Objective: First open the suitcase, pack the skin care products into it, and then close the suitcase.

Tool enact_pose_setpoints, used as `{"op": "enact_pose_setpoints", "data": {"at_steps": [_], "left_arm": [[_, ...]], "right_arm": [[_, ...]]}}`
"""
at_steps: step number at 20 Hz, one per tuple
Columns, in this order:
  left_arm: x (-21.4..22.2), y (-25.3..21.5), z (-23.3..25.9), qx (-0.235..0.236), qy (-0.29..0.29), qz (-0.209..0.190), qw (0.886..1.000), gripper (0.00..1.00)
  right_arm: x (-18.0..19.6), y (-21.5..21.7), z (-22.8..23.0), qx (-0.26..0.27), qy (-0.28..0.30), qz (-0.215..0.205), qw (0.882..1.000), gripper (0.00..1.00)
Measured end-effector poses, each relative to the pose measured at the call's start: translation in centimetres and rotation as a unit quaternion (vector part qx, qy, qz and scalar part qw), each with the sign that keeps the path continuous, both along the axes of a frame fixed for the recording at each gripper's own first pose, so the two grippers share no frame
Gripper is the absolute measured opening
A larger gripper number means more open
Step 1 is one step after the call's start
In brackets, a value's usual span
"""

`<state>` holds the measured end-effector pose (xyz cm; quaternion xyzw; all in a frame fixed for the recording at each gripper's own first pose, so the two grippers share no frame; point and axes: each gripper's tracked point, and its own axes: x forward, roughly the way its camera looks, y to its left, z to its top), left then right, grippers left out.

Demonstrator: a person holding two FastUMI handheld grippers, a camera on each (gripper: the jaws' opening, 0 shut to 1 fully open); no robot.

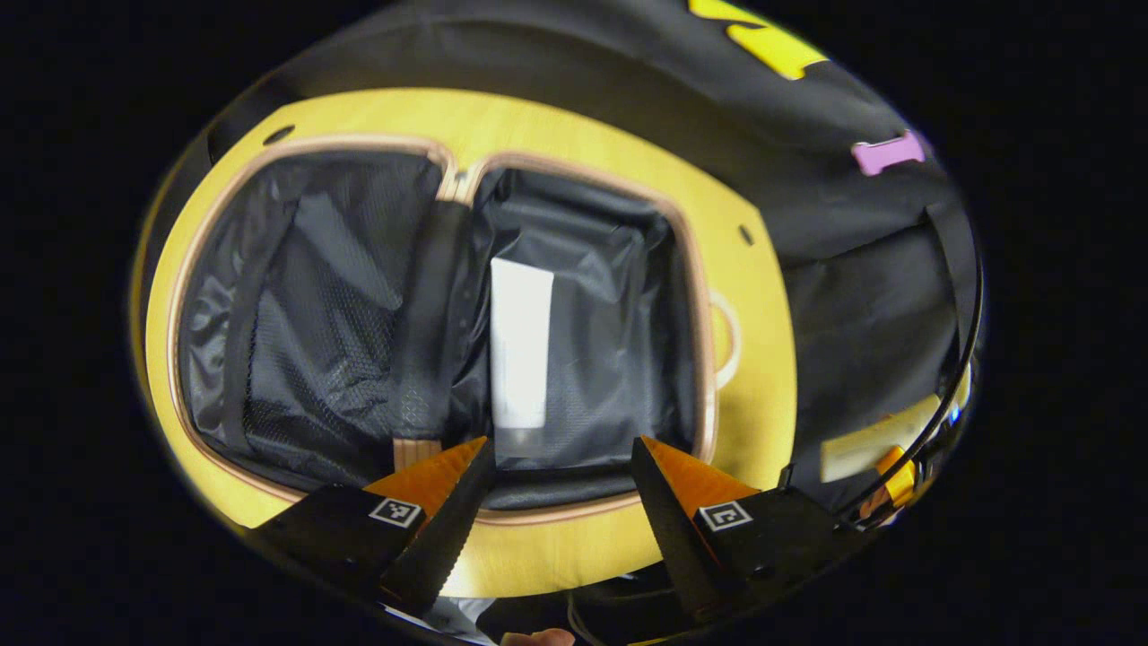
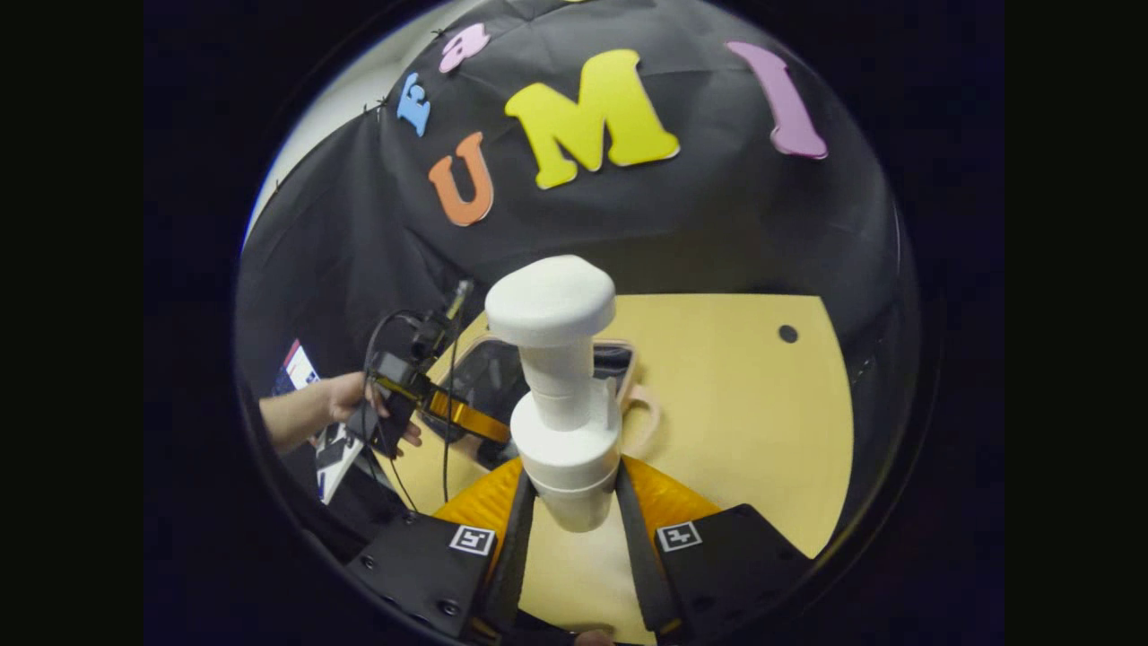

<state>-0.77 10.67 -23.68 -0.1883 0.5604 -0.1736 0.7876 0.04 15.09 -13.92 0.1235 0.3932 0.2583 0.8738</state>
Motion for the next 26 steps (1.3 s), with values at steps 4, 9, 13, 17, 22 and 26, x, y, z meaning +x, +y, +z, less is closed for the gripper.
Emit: {"op": "enact_pose_setpoints", "data": {"at_steps": [4, 9, 13, 17, 22, 26], "left_arm": [[-0.7, 0.9, 7.5, 0.004, -0.189, 0.064, 0.980, 0.97], [-6.1, 4.6, 11.3, 0.025, -0.247, 0.161, 0.955, 1.00], [-9.6, 7.8, 9.1, 0.008, -0.227, 0.229, 0.946, 0.97], [-11.7, 11.0, 9.2, 0.012, -0.225, 0.278, 0.934, 0.97], [-12.0, 13.4, 8.9, 0.020, -0.225, 0.303, 0.926, 0.96], [-11.4, 14.0, 9.3, 0.029, -0.228, 0.302, 0.925, 0.97]], "right_arm": [[3.2, 5.8, -2.7, -0.007, 0.088, 0.030, 0.996, 0.48], [5.5, 9.1, -10.7, -0.078, 0.247, 0.016, 0.966, 0.48], [6.1, 10.0, -15.7, -0.119, 0.320, -0.025, 0.939, 0.49], [7.0, 9.3, -18.6, -0.112, 0.373, -0.108, 0.915, 0.48], [7.6, 9.0, -19.7, -0.119, 0.381, -0.172, 0.900, 0.49], [7.8, 9.3, -19.8, -0.128, 0.371, -0.178, 0.902, 0.53]]}}
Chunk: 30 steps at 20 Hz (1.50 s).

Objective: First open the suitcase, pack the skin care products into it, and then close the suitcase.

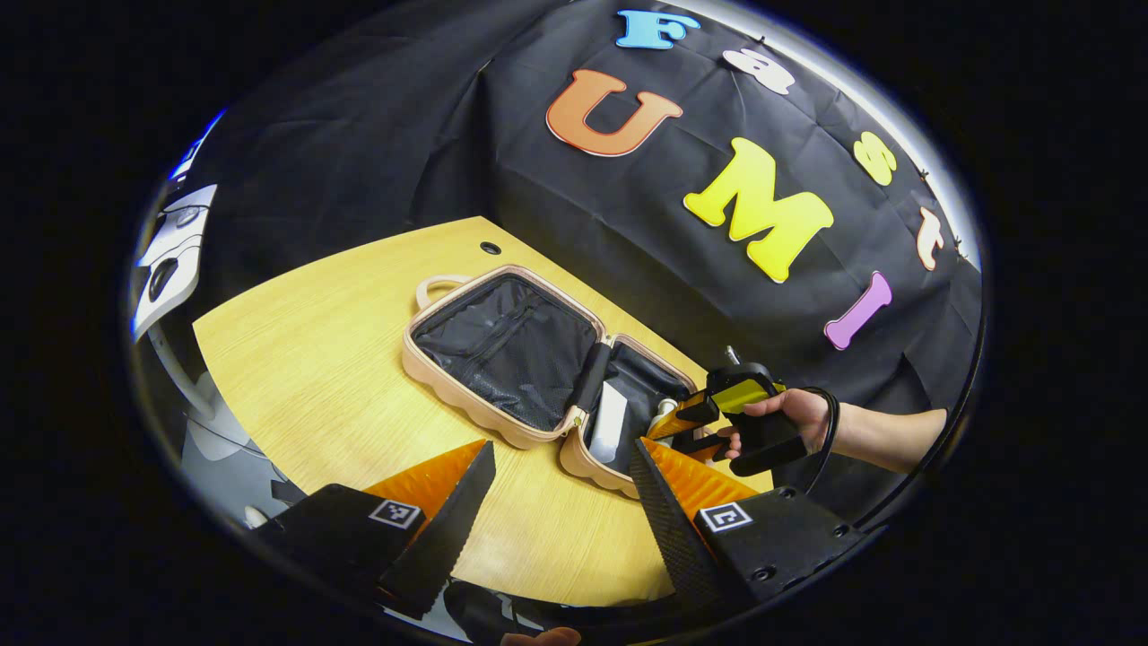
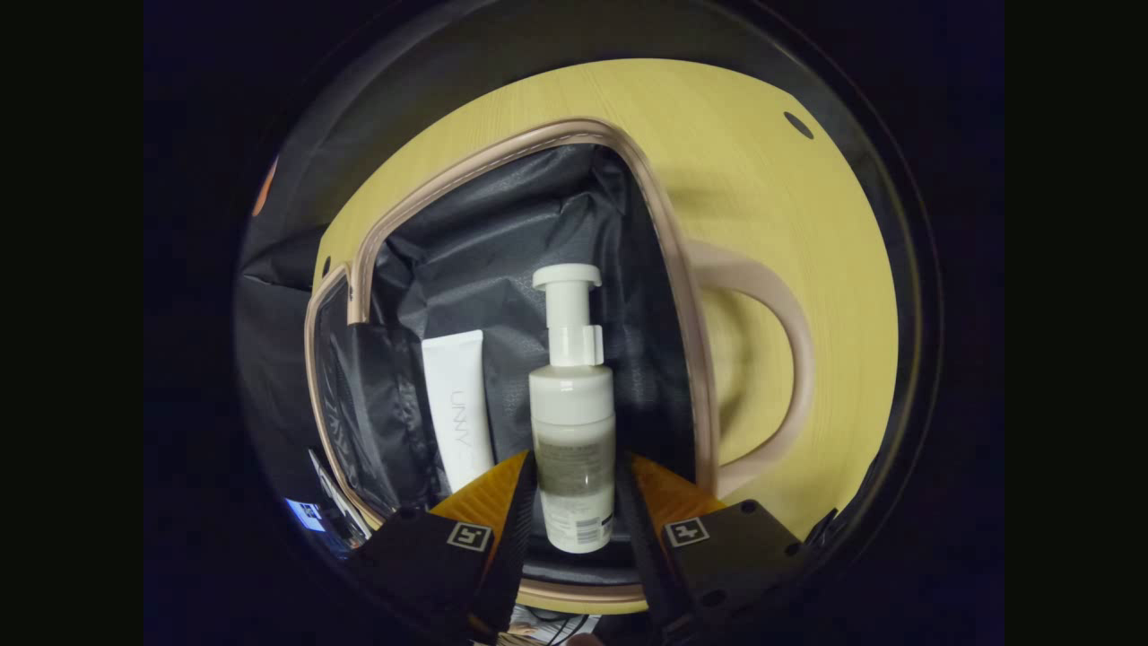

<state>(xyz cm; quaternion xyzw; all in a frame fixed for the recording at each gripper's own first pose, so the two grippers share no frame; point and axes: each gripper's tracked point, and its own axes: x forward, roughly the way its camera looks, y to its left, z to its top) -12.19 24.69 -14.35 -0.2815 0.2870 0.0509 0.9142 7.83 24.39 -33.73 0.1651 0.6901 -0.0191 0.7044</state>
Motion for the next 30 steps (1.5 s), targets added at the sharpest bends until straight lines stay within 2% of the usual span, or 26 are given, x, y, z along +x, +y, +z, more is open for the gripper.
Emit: {"op": "enact_pose_setpoints", "data": {"at_steps": [3, 7, 9, 10, 11, 13, 16, 19, 21, 24, 26, 28, 30], "left_arm": [[0.4, 0.6, -0.1, 0.007, -0.003, -0.001, 1.000, 0.97], [1.2, 3.5, -1.2, 0.029, -0.002, 0.007, 1.000, 0.97], [2.6, 6.3, -2.3, 0.034, -0.008, 0.017, 0.999, 0.97], [3.4, 7.6, -3.0, 0.021, -0.013, 0.024, 0.999, 0.97], [4.3, 8.9, -3.8, -0.001, -0.014, 0.033, 0.999, 0.97], [6.5, 11.6, -5.0, -0.037, -0.019, 0.046, 0.998, 0.97], [10.8, 16.2, -5.8, -0.087, -0.043, 0.079, 0.992, 0.97], [14.6, 20.1, -8.3, -0.129, -0.041, 0.109, 0.985, 0.97], [16.3, 21.6, -10.6, -0.162, -0.028, 0.118, 0.979, 0.97], [18.4, 22.5, -13.0, -0.201, -0.019, 0.129, 0.971, 0.97], [19.1, 22.2, -13.8, -0.232, -0.018, 0.131, 0.964, 0.96], [19.6, 22.0, -15.3, -0.242, -0.007, 0.132, 0.961, 0.95], [20.1, 21.7, -15.2, -0.273, -0.011, 0.130, 0.953, 0.94]], "right_arm": [[-0.1, -0.7, 1.0, 0.001, -0.010, 0.003, 1.000, 0.57], [-0.8, -0.4, 3.9, 0.022, -0.038, 0.009, 0.999, 0.70], [-2.1, -0.2, 6.1, 0.044, -0.062, 0.038, 0.996, 0.67], [-2.8, -0.2, 7.2, 0.054, -0.077, 0.055, 0.994, 0.71], [-3.6, 0.0, 8.2, 0.063, -0.093, 0.072, 0.991, 0.71], [-4.4, -0.6, 10.8, 0.064, -0.155, 0.117, 0.979, 0.72], [-4.2, -3.0, 14.9, 0.032, -0.282, 0.184, 0.941, 0.71], [-6.9, -4.5, 18.2, 0.028, -0.346, 0.212, 0.914, 0.72], [-8.2, -5.0, 18.6, 0.022, -0.363, 0.230, 0.903, 0.72], [-10.0, -5.7, 19.3, 0.012, -0.371, 0.247, 0.895, 0.72], [-10.1, -6.3, 20.1, -0.003, -0.386, 0.256, 0.886, 0.72], [-10.2, -5.9, 21.3, -0.003, -0.400, 0.261, 0.879, 0.72], [-10.2, -5.5, 22.4, -0.001, -0.415, 0.269, 0.869, 0.71]]}}
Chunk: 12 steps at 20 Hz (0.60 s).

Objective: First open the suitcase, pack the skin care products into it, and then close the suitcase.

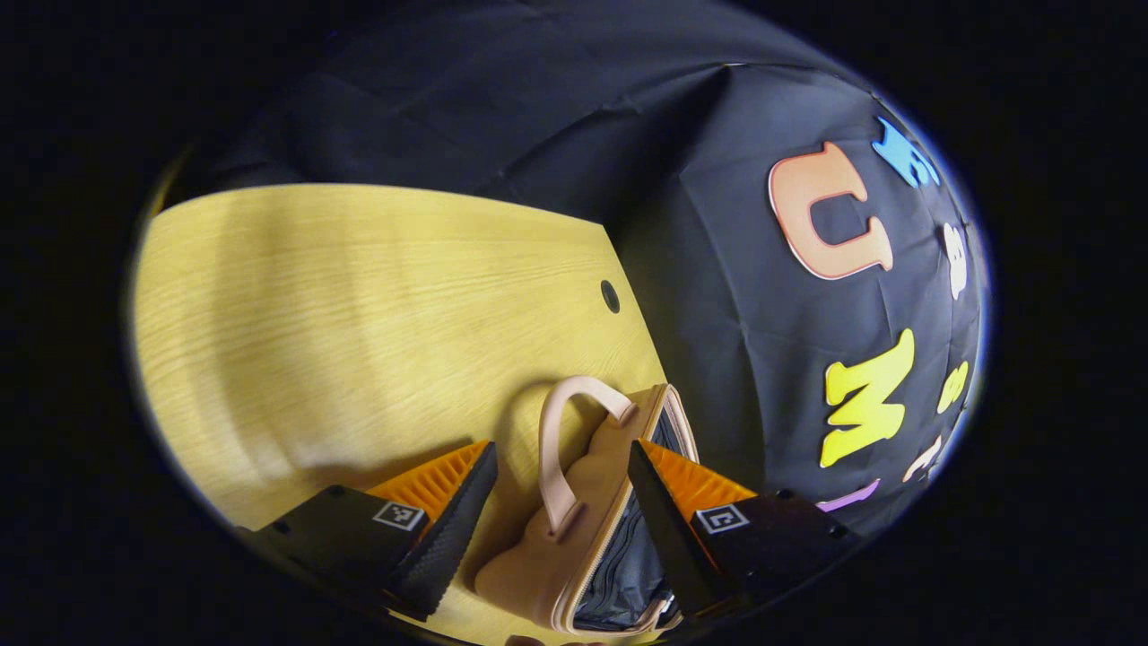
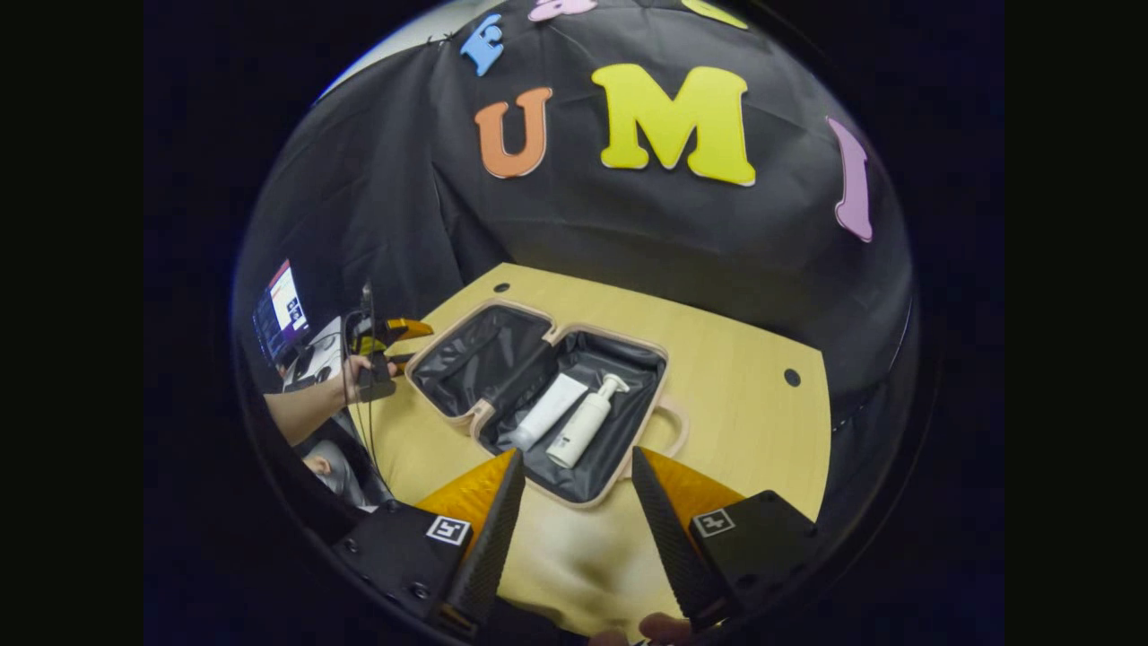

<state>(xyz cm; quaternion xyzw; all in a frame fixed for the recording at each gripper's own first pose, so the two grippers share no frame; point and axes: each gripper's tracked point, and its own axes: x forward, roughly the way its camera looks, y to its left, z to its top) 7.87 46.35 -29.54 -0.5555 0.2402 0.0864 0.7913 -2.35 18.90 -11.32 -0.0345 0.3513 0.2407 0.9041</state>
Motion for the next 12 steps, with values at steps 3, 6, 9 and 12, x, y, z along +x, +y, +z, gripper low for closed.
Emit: {"op": "enact_pose_setpoints", "data": {"at_steps": [3, 6, 9, 12], "left_arm": [[1.1, -0.1, -1.2, -0.014, 0.004, 0.012, 1.000, 0.96], [1.7, 0.8, -2.5, -0.029, 0.040, 0.044, 0.998, 0.59], [1.6, 0.3, -2.9, -0.004, 0.079, 0.044, 0.996, 0.27], [1.7, 0.6, -1.8, 0.078, 0.098, 0.029, 0.992, 0.13]], "right_arm": [[-0.1, 0.6, 0.6, 0.013, -0.004, 0.002, 1.000, 0.72], [-0.2, 0.0, 0.8, 0.029, 0.002, -0.022, 0.999, 0.72], [0.4, -1.7, 0.5, 0.033, -0.006, -0.062, 0.998, 0.72], [1.3, -5.0, 0.2, 0.021, -0.028, -0.131, 0.991, 0.72]]}}
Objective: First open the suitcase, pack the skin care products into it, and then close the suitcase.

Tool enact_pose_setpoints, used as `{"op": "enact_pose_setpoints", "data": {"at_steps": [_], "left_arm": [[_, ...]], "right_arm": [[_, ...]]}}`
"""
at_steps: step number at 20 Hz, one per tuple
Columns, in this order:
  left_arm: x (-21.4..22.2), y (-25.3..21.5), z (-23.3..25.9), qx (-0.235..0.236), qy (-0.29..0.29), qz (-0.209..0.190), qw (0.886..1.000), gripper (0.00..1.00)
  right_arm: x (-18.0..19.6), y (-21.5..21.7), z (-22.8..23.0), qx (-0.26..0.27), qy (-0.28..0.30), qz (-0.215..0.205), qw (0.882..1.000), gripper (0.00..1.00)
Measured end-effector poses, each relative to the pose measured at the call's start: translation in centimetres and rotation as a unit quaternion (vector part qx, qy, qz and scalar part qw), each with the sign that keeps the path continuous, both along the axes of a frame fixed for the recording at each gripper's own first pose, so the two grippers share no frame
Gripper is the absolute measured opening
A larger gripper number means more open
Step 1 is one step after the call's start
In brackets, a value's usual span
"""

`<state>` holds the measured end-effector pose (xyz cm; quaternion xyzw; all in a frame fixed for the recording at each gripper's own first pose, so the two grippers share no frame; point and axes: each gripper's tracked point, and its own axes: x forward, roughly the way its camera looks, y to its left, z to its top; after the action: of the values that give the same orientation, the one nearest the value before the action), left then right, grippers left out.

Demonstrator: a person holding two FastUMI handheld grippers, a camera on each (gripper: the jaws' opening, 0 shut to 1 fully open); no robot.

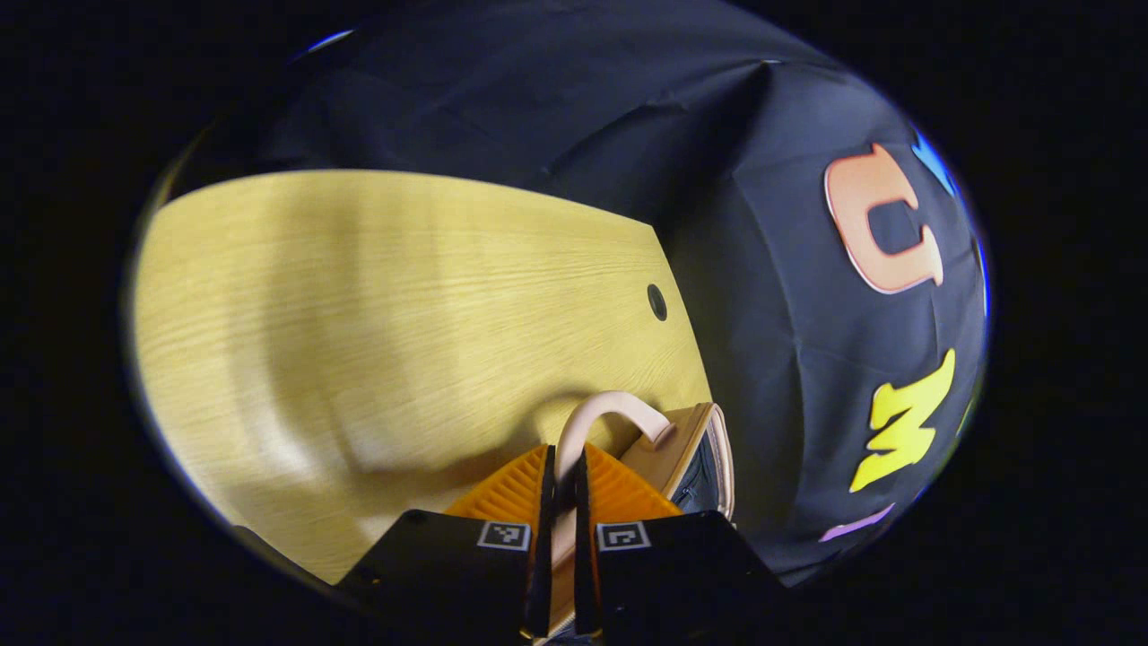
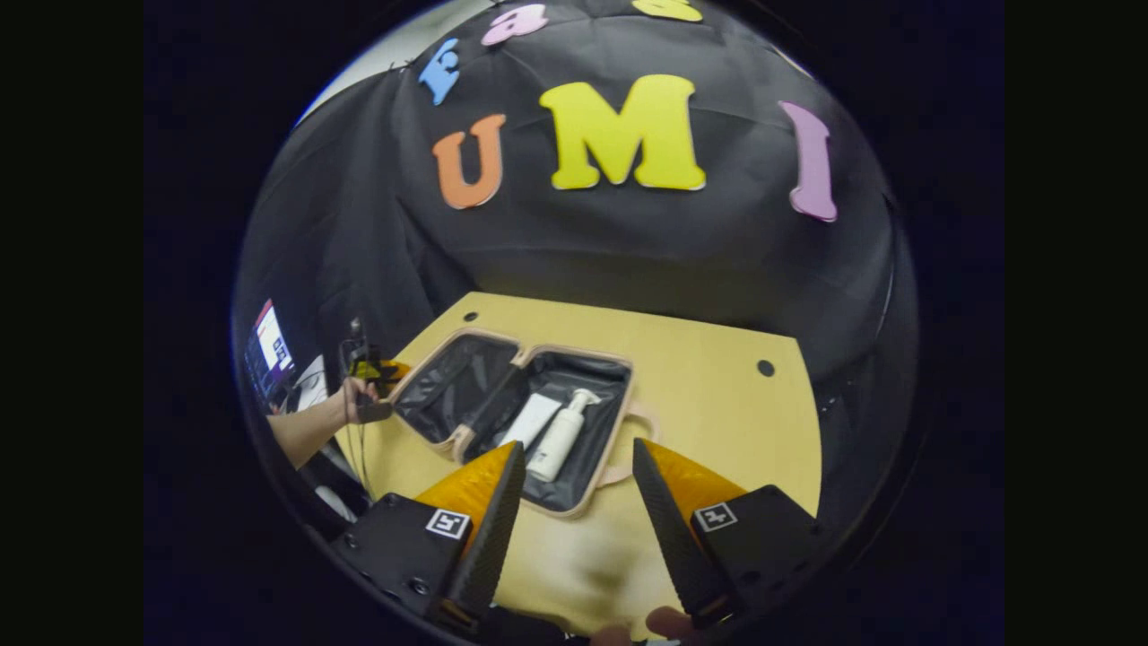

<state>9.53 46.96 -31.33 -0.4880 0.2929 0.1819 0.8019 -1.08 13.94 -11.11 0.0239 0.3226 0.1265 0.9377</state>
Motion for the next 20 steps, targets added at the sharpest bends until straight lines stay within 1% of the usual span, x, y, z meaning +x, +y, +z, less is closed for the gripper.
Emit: {"op": "enact_pose_setpoints", "data": {"at_steps": [1, 4, 6, 8, 9, 11, 13, 15, 16, 19, 20], "left_arm": [[0.0, 0.0, 0.7, 0.023, 0.002, -0.004, 1.000, 0.10], [0.4, 0.0, 5.6, 0.085, -0.026, -0.009, 0.996, 0.07], [0.5, -1.1, 9.9, 0.147, -0.051, -0.026, 0.988, 0.06], [1.0, -3.2, 14.7, 0.214, -0.084, -0.051, 0.972, 0.06], [1.0, -4.7, 17.4, 0.243, -0.107, -0.061, 0.962, 0.05], [0.9, -8.3, 21.8, 0.288, -0.141, -0.079, 0.944, 0.05], [0.3, -12.4, 24.9, 0.319, -0.168, -0.098, 0.928, 0.05], [-0.2, -16.7, 26.8, 0.346, -0.189, -0.119, 0.912, 0.05], [-0.5, -18.7, 27.7, 0.354, -0.199, -0.124, 0.905, 0.05], [-1.5, -24.4, 28.8, 0.368, -0.215, -0.137, 0.894, 0.05], [-1.7, -26.0, 29.0, 0.382, -0.219, -0.142, 0.887, 0.05]], "right_arm": [[0.1, -0.9, 0.1, 0.000, -0.008, -0.017, 1.000, 0.72], [-0.2, -3.5, 1.2, 0.001, -0.036, -0.050, 0.998, 0.72], [-0.4, -5.4, 2.2, -0.009, -0.064, -0.068, 0.996, 0.72], [-0.6, -7.8, 3.1, -0.021, -0.087, -0.095, 0.991, 0.72], [-1.0, -8.8, 3.5, -0.016, -0.092, -0.110, 0.990, 0.72], [-1.6, -10.8, 3.7, 0.003, -0.093, -0.137, 0.986, 0.72], [-2.1, -12.6, 4.0, 0.019, -0.097, -0.155, 0.983, 0.73], [-2.3, -13.9, 4.2, 0.026, -0.104, -0.164, 0.981, 0.73], [-2.6, -14.6, 4.3, 0.026, -0.108, -0.166, 0.980, 0.72], [-3.4, -16.1, 4.9, 0.030, -0.119, -0.172, 0.977, 0.73], [-3.5, -16.5, 5.2, 0.032, -0.124, -0.173, 0.977, 0.72]]}}
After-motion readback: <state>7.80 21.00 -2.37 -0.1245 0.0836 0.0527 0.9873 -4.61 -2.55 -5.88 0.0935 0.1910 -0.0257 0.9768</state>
